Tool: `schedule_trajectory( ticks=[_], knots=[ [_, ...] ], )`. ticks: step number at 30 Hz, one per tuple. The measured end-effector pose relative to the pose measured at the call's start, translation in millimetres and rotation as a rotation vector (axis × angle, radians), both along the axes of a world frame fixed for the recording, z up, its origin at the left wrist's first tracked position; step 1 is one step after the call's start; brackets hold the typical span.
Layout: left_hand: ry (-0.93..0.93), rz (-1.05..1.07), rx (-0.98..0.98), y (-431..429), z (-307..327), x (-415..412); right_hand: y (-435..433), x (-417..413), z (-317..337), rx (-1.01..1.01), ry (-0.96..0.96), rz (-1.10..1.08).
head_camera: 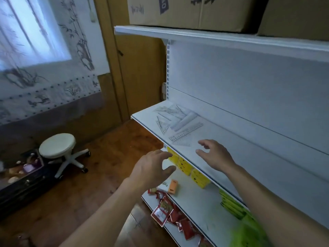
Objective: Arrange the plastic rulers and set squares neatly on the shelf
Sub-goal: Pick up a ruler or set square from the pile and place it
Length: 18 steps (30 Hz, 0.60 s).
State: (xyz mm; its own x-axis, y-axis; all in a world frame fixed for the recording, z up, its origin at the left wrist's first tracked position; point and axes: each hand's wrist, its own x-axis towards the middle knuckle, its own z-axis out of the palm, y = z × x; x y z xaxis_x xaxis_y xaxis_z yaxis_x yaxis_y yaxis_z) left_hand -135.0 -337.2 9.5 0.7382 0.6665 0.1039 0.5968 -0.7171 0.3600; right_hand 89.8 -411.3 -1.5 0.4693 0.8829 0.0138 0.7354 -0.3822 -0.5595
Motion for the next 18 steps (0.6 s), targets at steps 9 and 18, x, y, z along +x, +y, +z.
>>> schedule_trajectory(
  ticks=[9,18],
  knots=[
    [0.032,-0.088,-0.091,137,-14,39,112,8,-28,-0.074,-0.092,0.028],
    [0.044,-0.405,-0.167,217,-13,88,117,-15,-45,-0.130,-0.185,-0.134]
  ],
)
